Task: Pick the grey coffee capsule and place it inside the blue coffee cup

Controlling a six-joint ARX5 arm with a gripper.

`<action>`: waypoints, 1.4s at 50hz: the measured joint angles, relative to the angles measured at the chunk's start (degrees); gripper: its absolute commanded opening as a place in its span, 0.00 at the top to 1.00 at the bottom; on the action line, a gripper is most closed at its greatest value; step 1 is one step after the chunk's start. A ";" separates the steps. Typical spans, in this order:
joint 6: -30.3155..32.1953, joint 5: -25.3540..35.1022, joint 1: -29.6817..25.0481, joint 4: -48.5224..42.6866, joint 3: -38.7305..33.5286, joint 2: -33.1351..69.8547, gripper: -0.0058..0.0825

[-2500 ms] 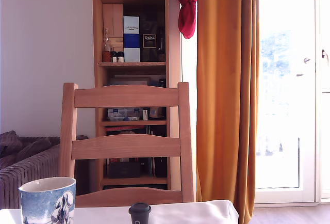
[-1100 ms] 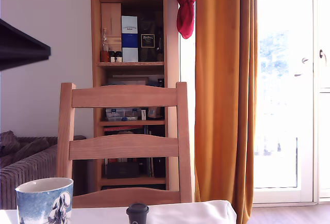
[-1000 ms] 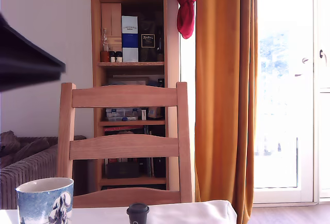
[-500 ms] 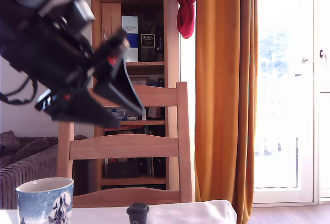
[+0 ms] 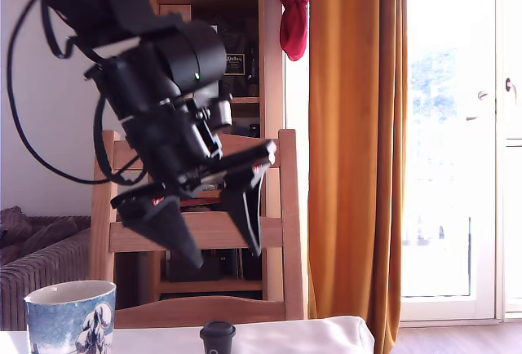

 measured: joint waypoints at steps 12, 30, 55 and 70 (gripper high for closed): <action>0.68 -1.84 0.15 -2.08 3.72 6.08 0.19; 1.55 -1.92 0.57 -1.75 6.82 13.38 0.20; 2.36 -1.44 1.70 1.25 9.11 17.44 0.24; 2.38 -0.20 3.02 0.98 9.31 17.51 0.24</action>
